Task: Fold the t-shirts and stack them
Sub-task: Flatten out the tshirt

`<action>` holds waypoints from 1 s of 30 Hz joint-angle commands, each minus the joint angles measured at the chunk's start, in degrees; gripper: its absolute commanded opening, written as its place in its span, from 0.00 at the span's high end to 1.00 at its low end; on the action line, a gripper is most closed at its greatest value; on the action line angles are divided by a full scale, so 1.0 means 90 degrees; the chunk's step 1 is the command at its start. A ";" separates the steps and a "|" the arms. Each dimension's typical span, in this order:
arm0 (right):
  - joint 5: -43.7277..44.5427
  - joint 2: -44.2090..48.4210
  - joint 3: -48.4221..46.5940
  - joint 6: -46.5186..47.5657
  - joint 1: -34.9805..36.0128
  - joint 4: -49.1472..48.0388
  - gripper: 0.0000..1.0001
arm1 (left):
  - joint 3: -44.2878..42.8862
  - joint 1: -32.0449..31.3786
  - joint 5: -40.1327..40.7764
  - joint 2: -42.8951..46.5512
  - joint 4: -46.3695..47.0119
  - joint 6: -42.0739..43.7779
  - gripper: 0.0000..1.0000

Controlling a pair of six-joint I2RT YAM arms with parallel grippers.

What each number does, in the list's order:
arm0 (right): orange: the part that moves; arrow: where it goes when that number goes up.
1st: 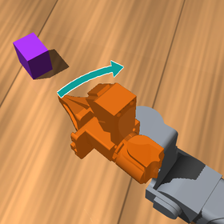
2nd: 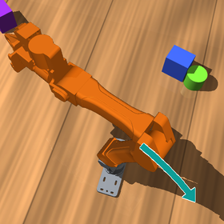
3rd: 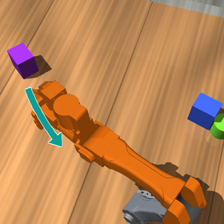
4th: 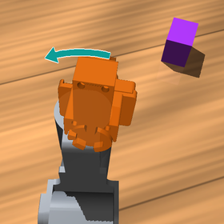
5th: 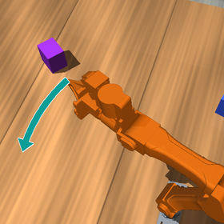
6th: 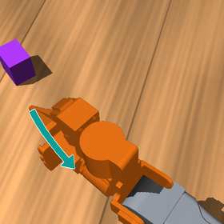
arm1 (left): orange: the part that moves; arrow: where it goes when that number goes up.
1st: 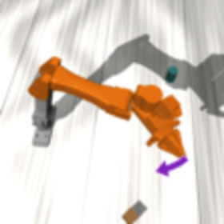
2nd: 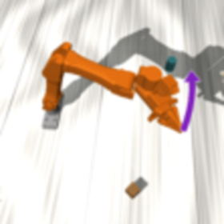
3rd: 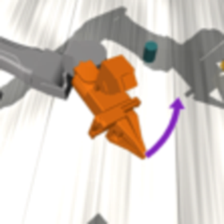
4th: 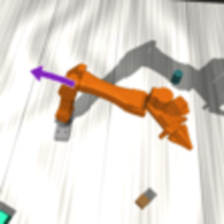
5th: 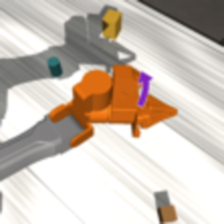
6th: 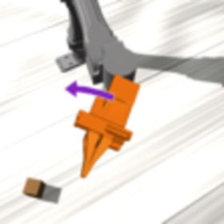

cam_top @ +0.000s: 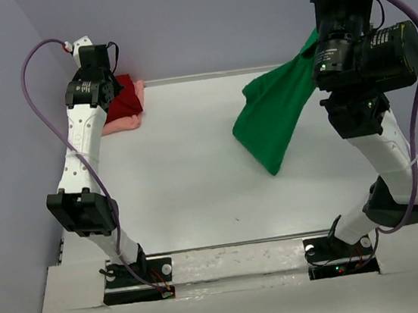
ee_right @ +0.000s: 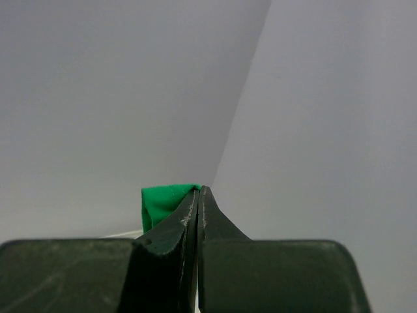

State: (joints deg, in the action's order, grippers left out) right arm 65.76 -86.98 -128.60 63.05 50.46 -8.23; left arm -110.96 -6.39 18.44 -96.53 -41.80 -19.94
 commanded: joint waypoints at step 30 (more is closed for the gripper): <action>-0.0547 -0.1498 0.0275 -0.1139 -0.0819 0.0791 1.00 | 0.0443 -0.0217 -0.0144 0.0413 0.0367 0.0243 0.97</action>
State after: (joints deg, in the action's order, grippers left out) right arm 63.42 -102.19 -127.55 64.07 48.21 -8.86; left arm -107.94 -7.68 17.72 -95.68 -40.03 -19.29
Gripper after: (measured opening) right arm 0.009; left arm 0.030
